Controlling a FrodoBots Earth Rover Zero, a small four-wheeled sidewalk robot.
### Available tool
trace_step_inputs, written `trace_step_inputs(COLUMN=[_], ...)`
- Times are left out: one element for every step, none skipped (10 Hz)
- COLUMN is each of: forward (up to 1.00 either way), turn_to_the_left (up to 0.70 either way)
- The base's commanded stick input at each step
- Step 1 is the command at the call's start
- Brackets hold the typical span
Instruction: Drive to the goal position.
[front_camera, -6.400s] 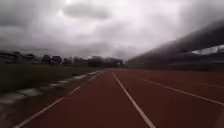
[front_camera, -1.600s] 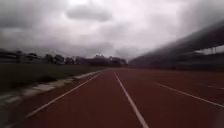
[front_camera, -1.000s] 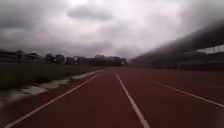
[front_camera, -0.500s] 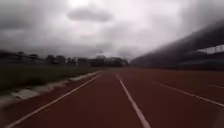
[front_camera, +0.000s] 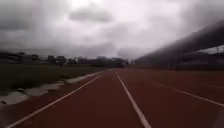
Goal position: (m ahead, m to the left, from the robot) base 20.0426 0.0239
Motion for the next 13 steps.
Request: trace_step_inputs(forward=[0.70,0.70,0.70,0.70,0.70,0.70,0.70,0.70,0.70,0.70,0.70,0.70,0.70], turn_to_the_left=[0.00,0.00,0.00,0.00,0.00,0.00,0.00,0.00,0.00,0.00,0.00,0.00,0.00])
